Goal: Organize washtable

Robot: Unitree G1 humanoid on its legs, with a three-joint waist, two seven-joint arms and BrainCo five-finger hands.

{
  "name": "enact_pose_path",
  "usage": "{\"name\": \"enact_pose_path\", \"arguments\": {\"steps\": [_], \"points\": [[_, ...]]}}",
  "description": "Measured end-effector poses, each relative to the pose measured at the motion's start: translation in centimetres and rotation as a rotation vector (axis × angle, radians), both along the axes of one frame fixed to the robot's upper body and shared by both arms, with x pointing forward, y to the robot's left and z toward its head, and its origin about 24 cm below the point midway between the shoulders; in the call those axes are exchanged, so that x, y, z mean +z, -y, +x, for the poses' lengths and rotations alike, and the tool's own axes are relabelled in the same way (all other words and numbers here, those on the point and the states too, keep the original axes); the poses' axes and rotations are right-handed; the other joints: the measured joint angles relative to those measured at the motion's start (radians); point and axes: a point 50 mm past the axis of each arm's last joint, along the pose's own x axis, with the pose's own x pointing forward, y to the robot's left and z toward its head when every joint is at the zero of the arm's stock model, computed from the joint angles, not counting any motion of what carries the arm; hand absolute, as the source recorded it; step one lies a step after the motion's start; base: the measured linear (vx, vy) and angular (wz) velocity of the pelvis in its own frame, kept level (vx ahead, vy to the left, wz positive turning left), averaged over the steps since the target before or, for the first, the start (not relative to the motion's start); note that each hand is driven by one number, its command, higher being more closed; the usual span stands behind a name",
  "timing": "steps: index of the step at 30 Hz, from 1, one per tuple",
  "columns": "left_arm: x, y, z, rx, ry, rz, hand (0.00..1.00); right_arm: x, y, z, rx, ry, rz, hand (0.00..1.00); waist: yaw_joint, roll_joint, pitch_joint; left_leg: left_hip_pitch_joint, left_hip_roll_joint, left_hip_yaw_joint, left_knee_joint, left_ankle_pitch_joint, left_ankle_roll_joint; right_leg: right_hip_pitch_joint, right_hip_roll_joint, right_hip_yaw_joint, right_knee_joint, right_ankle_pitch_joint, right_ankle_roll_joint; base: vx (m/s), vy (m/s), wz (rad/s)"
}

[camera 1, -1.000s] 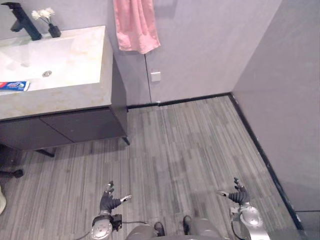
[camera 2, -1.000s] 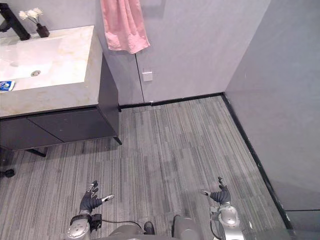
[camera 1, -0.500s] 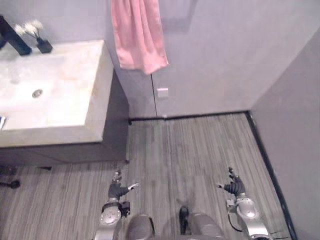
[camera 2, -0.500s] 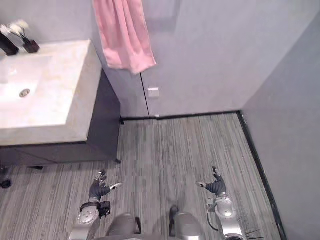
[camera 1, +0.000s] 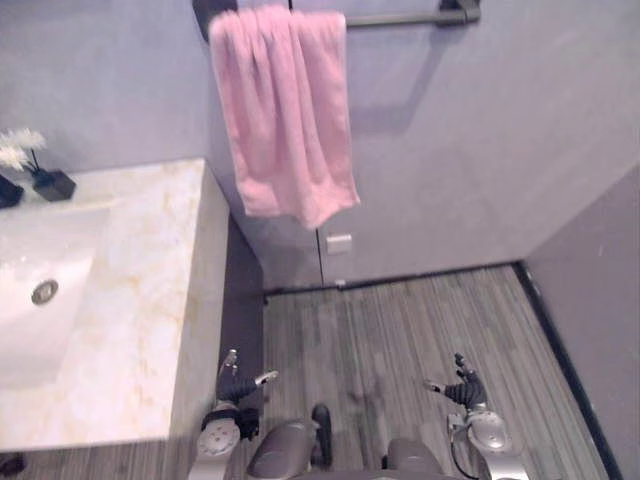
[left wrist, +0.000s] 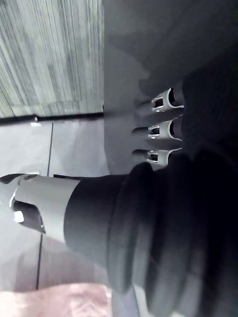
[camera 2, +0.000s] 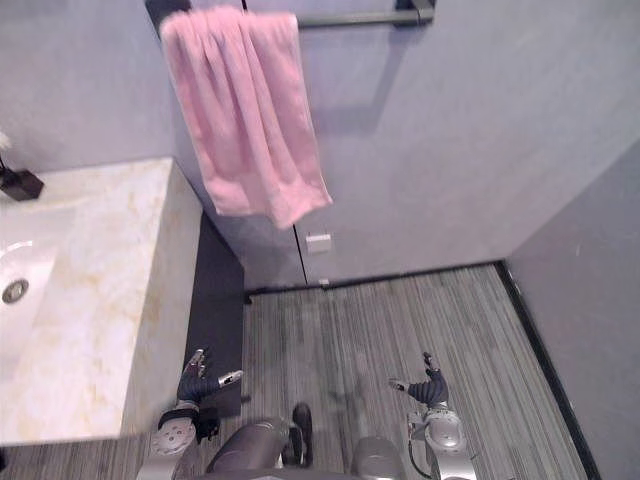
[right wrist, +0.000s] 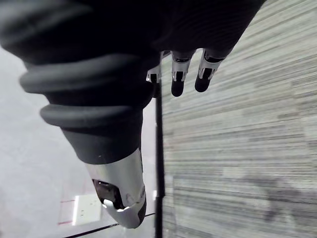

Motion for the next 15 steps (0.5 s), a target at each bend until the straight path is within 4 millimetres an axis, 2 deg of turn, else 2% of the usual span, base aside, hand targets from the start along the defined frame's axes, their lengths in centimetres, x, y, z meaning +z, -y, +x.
{"name": "enact_pose_path", "arguments": {"steps": [1,3,5,6,7,8,9,11,12,14,15], "points": [[0.1,0.1,0.2,-0.003,0.006,-0.001,0.00,0.0,-0.1,0.1,0.001,0.004,0.003,0.00,-0.008,-0.001,0.000,0.023,0.001,-0.011,-0.015,-0.001,0.001,-0.034,0.008,-0.014,-0.014,-0.011,-0.010,0.34,0.026,0.53],[0.2,0.2,0.7,-0.007,0.016,-0.002,0.00,0.0,-0.3,0.2,0.007,0.005,0.005,0.00,-0.023,0.000,0.002,0.095,0.013,-0.055,-0.057,-0.001,0.001,-0.115,0.052,-0.026,-0.214,-0.030,-0.014,0.46,-0.027,0.67],[0.4,0.1,0.9,-0.008,0.023,0.001,0.00,0.1,-0.3,0.3,0.006,0.009,0.005,0.00,-0.031,0.001,-0.001,0.132,0.026,-0.068,-0.068,-0.015,-0.023,-0.124,0.074,-0.016,-0.435,0.017,-0.008,0.42,-0.077,0.62],[0.3,-0.2,0.7,-0.007,0.018,0.011,0.00,-0.1,-0.3,-0.1,0.003,0.001,0.008,0.00,-0.033,-0.015,-0.005,0.151,0.023,-0.071,-0.064,-0.054,-0.049,-0.126,0.081,-0.005,-0.583,0.155,-0.031,0.40,-0.113,0.79],[0.1,-0.1,0.5,-0.002,0.006,0.006,0.00,-0.3,-0.1,-0.7,-0.003,-0.019,0.004,0.00,-0.036,-0.015,-0.009,0.177,0.029,-0.097,-0.050,-0.093,-0.067,-0.119,0.083,-0.008,-0.564,0.234,-0.049,0.51,-0.166,0.63],[0.0,0.2,0.4,0.001,0.003,-0.004,0.00,-0.5,0.0,-0.9,-0.008,-0.029,0.004,0.00,-0.031,0.000,-0.020,0.189,0.045,-0.107,-0.039,-0.093,-0.074,-0.116,0.091,-0.023,-0.555,0.228,-0.057,0.52,-0.206,0.41],[-0.1,0.3,-0.1,0.007,-0.003,-0.012,0.00,-0.4,-0.2,-1.0,-0.014,-0.022,0.011,0.00,-0.028,0.005,-0.038,0.156,0.057,-0.107,0.023,-0.091,-0.080,-0.104,0.093,-0.035,-0.564,0.196,-0.068,0.50,-0.236,0.24],[-0.1,1.0,-0.1,0.011,0.002,-0.035,0.00,0.2,-0.5,-0.4,-0.008,0.018,0.017,0.00,-0.032,0.014,-0.034,0.063,0.087,-0.079,0.250,-0.082,-0.126,-0.057,0.101,-0.062,-0.595,0.170,-0.088,0.36,-0.200,0.38],[-0.1,1.4,0.0,0.016,0.005,-0.051,0.00,0.4,-0.6,-0.3,-0.007,0.030,0.020,0.00,-0.028,0.020,-0.030,-0.005,0.131,-0.043,0.403,-0.087,-0.152,-0.005,0.117,-0.073,-0.631,0.165,-0.100,0.20,-0.104,0.23],[0.2,1.7,0.1,0.021,0.021,-0.068,0.00,0.6,-0.9,-0.5,-0.018,0.048,0.033,0.00,-0.002,0.014,-0.032,-0.040,0.195,0.001,0.493,-0.092,-0.148,0.078,0.133,-0.078,-0.668,0.151,-0.123,0.32,-0.112,-0.07],[0.4,1.8,0.2,0.022,0.032,-0.072,0.00,0.8,-0.9,-0.3,-0.020,0.061,0.034,0.00,0.012,0.011,-0.034,-0.055,0.205,0.000,0.457,-0.093,-0.147,0.108,0.132,-0.075,-0.682,0.149,-0.125,0.38,-0.099,-0.24]]}}
